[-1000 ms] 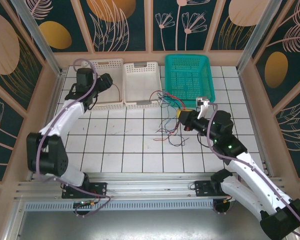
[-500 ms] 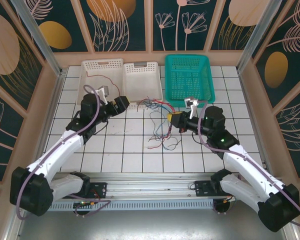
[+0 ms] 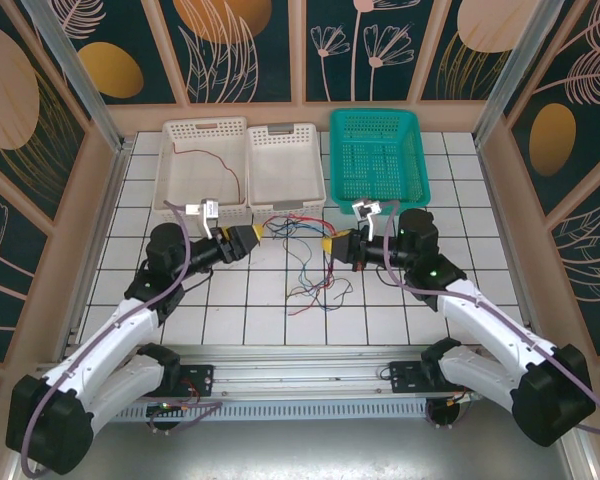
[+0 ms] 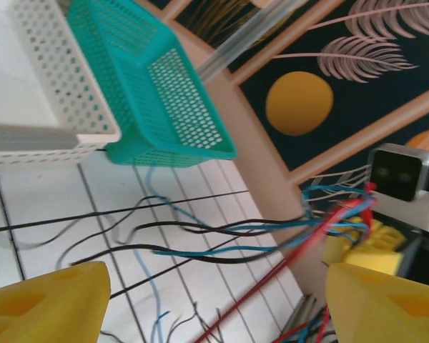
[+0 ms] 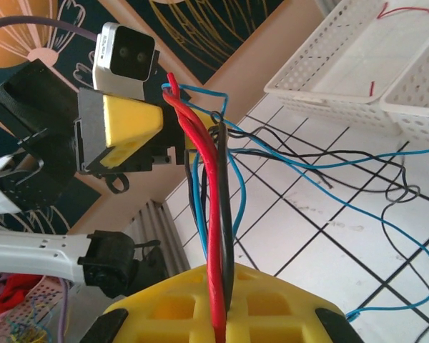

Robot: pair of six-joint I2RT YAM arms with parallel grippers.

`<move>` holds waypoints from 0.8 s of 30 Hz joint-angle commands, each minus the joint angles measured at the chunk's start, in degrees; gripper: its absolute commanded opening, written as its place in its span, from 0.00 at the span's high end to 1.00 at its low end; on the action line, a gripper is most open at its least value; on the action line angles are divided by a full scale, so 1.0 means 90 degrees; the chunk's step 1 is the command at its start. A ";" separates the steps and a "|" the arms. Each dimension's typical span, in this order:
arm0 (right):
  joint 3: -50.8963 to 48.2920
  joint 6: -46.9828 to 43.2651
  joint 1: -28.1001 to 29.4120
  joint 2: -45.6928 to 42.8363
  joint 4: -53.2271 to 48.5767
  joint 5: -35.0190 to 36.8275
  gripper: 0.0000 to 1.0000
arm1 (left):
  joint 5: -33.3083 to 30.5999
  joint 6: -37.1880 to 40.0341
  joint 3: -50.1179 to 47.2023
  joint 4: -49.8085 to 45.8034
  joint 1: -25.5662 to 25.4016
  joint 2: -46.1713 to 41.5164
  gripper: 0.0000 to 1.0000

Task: Untangle the cables

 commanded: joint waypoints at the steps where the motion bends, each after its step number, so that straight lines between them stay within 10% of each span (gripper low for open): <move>1: 0.0046 0.0113 0.0063 0.0052 0.0562 -0.0518 1.00 | 0.0472 -0.0228 -0.0254 0.0906 -0.0020 -0.0144 0.23; 10: 0.0054 0.0168 0.0073 0.0169 0.0655 -0.0703 1.00 | 0.0756 -0.0293 -0.0463 0.1227 -0.0078 -0.0328 0.27; 24: 0.0074 0.0362 0.0082 0.0376 0.0867 -0.0823 1.00 | 0.0976 -0.0400 -0.0544 0.1537 -0.0151 -0.0420 0.65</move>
